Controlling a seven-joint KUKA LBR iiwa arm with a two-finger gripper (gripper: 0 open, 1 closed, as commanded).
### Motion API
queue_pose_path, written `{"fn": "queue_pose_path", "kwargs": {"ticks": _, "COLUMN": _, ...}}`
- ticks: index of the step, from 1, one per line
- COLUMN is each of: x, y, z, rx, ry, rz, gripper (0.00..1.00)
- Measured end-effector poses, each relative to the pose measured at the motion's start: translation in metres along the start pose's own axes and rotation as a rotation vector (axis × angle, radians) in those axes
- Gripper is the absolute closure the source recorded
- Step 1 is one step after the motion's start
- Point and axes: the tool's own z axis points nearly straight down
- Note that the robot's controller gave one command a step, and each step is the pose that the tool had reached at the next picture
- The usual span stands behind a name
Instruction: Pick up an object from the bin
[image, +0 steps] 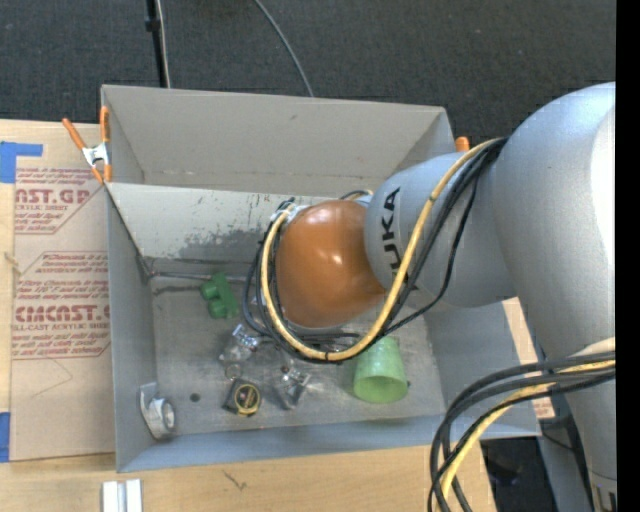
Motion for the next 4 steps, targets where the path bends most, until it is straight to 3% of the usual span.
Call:
{"fn": "queue_pose_path", "kwargs": {"ticks": 1, "x": -0.001, "y": -0.001, "z": -0.002, "rx": 0.004, "ry": 0.001, "rz": -0.003, "gripper": 1.0}}
{"fn": "queue_pose_path", "kwargs": {"ticks": 2, "x": -0.018, "y": 0.039, "z": -0.084, "rx": 0.002, "ry": 0.007, "rz": -0.028, "gripper": 1.0}}
{"fn": "queue_pose_path", "kwargs": {"ticks": 3, "x": -0.026, "y": 0.014, "z": -0.12, "rx": -0.004, "ry": 0.011, "rz": -0.617, "gripper": 1.0}}
{"fn": "queue_pose_path", "kwargs": {"ticks": 4, "x": -0.037, "y": 0.024, "z": -0.136, "rx": -0.009, "ry": 0.01, "rz": -1.041, "gripper": 1.0}}
